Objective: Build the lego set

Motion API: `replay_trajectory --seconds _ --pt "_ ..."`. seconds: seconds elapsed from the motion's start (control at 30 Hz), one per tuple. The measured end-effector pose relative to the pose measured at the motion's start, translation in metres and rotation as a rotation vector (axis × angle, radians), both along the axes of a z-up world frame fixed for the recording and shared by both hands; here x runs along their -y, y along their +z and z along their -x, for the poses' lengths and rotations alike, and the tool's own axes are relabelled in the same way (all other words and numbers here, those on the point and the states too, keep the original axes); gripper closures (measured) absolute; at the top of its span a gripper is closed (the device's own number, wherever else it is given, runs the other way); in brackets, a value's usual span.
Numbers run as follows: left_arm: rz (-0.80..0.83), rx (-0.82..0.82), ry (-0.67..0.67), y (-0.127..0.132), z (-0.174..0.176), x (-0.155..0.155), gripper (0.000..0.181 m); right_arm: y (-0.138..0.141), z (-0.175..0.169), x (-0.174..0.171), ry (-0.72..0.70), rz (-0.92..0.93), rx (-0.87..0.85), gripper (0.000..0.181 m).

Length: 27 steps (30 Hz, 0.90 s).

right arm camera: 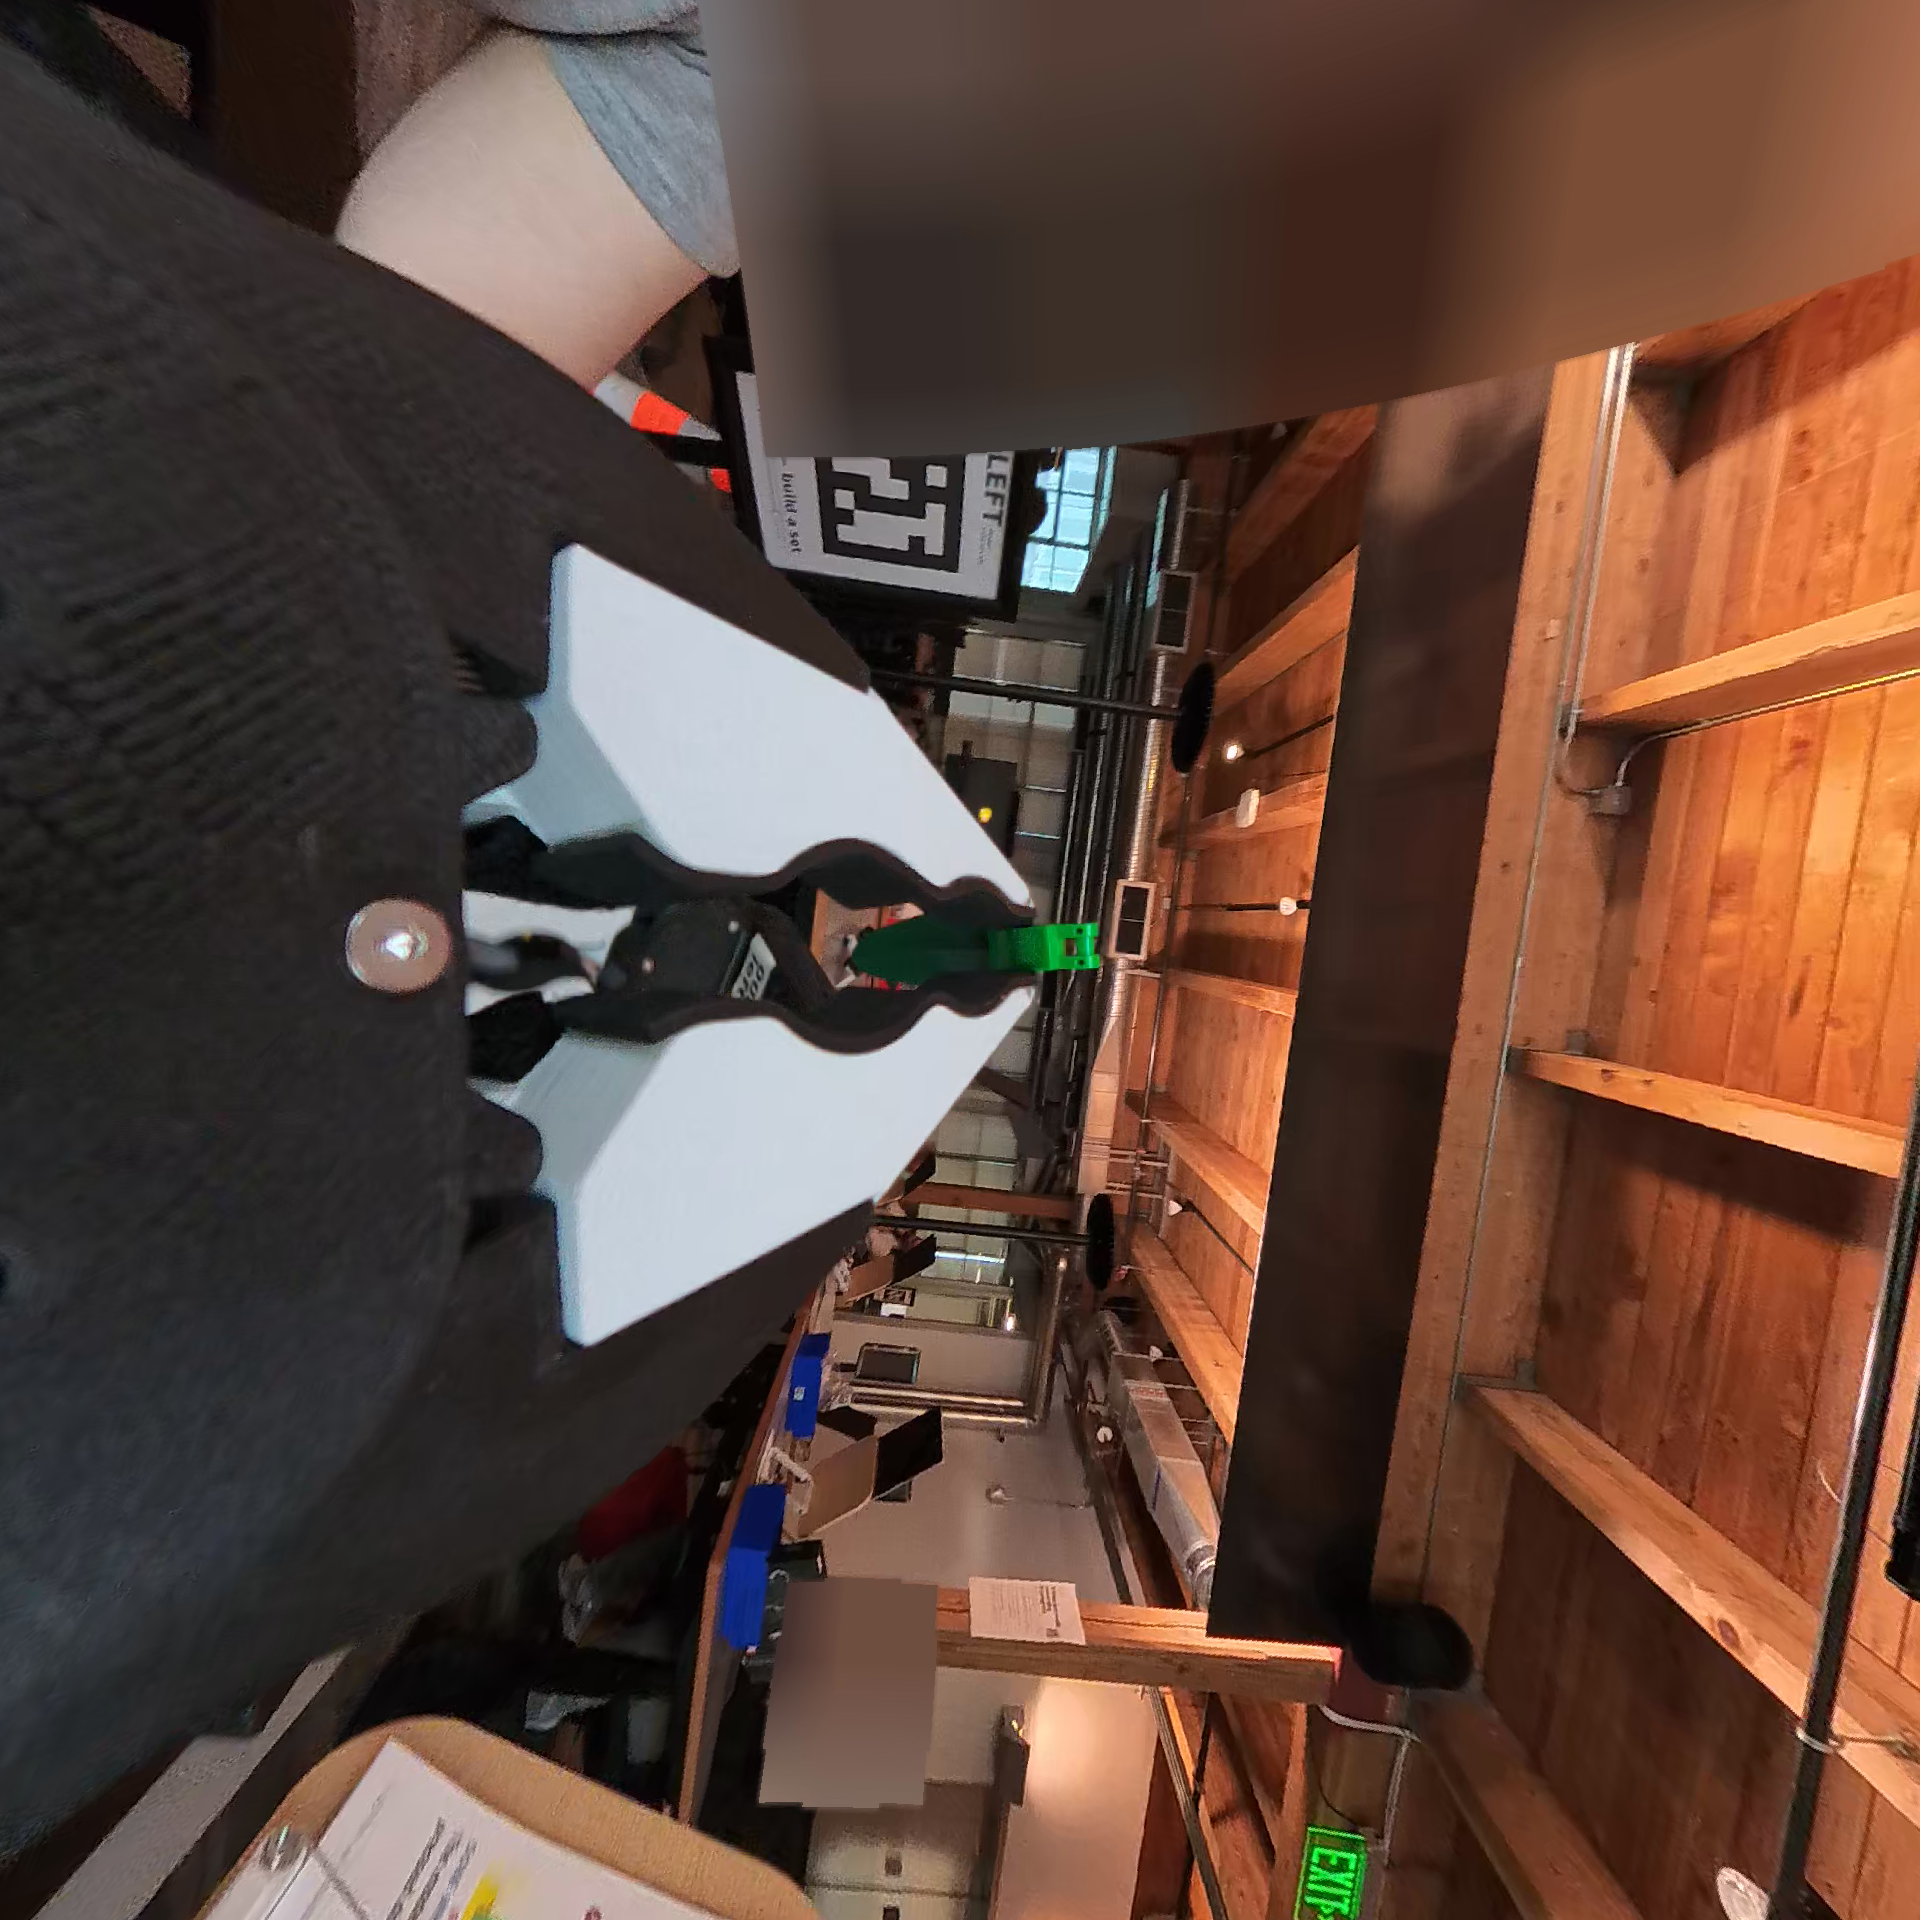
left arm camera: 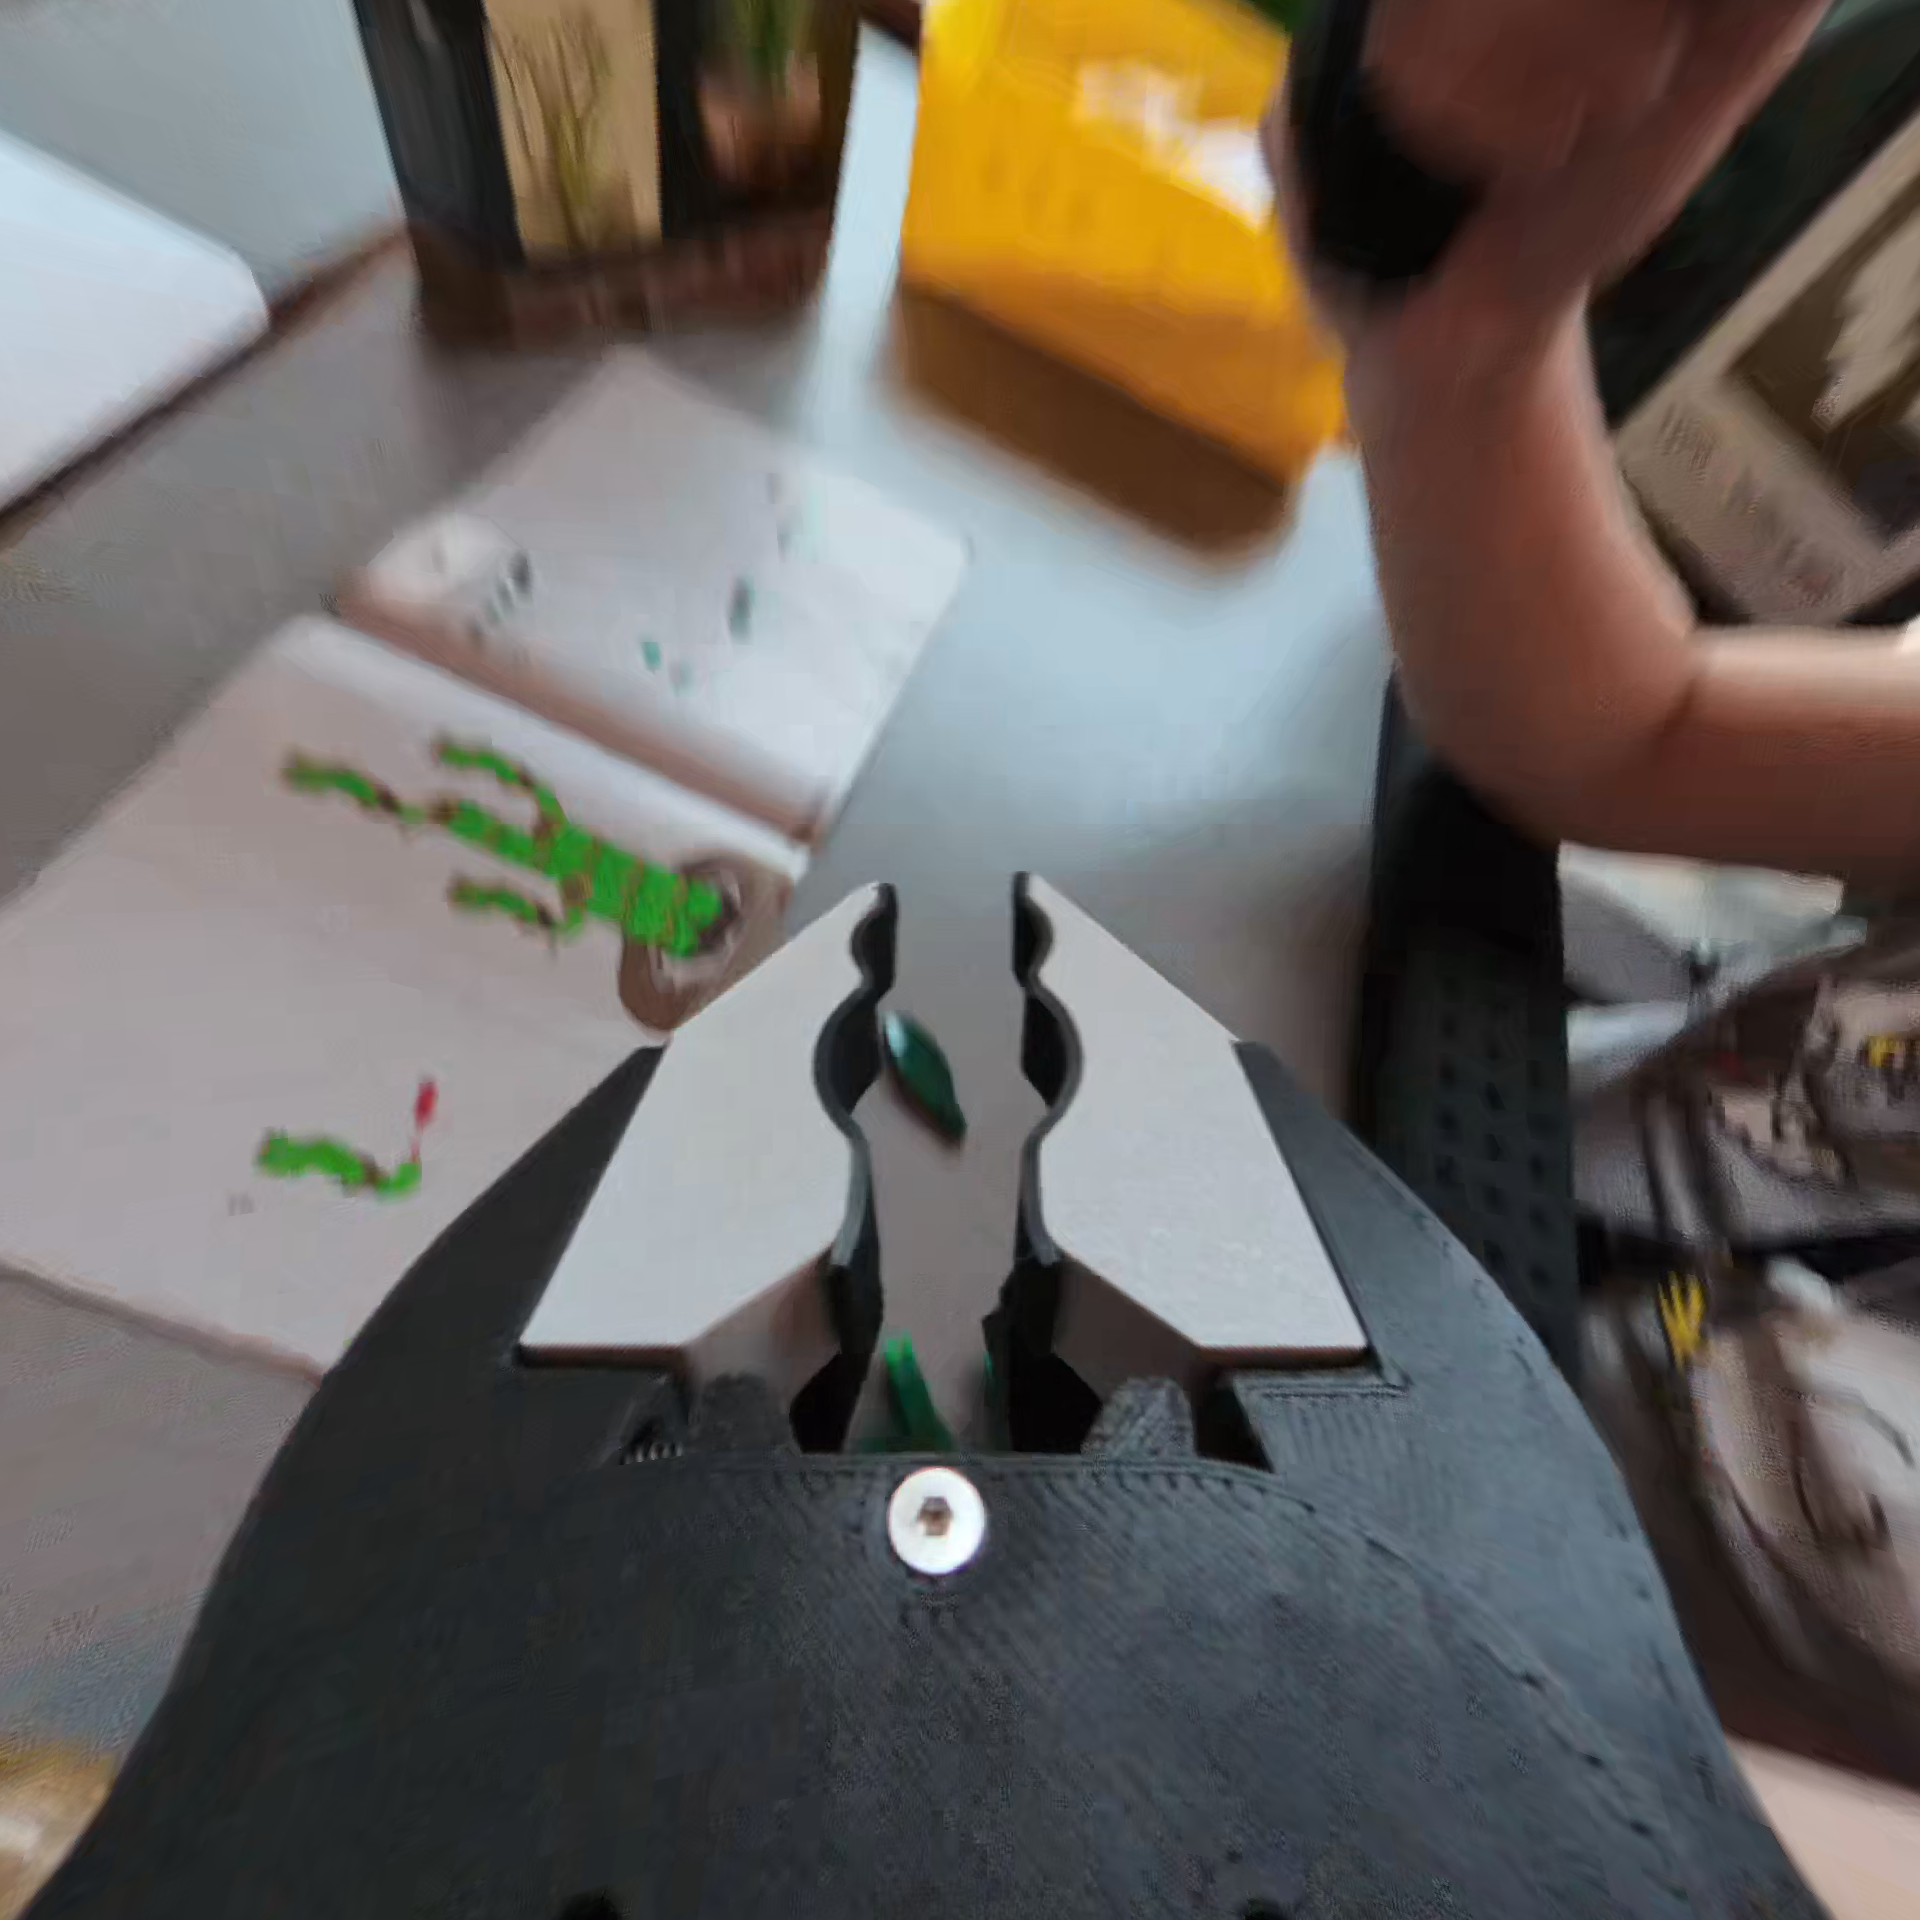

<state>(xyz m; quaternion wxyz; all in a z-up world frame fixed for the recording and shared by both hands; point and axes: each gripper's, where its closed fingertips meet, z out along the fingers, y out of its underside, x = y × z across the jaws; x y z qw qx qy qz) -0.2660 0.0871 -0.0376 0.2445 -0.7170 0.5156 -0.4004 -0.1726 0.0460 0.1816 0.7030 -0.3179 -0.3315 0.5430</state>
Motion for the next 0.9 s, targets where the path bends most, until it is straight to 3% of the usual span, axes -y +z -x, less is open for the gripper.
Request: replay_trajectory --seconds 0.07,0.17,0.37,0.6,0.9 --pt "0.107 -0.126 -0.089 -0.020 0.012 0.024 0.158 0.004 -0.010 0.001 -0.019 -0.014 0.010 0.175" --pt "0.149 -0.233 -0.085 -0.047 0.012 0.020 0.160 0.005 -0.017 0.002 -0.035 -0.024 0.033 0.175" --pt "0.152 -0.569 0.027 -0.099 0.012 0.009 0.149 0.009 -0.023 0.006 -0.070 -0.052 0.056 0.175" --pt "0.097 -0.793 0.123 -0.115 0.002 0.012 0.146 0.012 -0.027 0.007 -0.106 -0.066 0.072 0.175" --pt "0.346 -0.785 0.008 -0.122 0.008 0.048 0.155 0.002 -0.021 0.001 -0.147 -0.071 0.145 0.175"
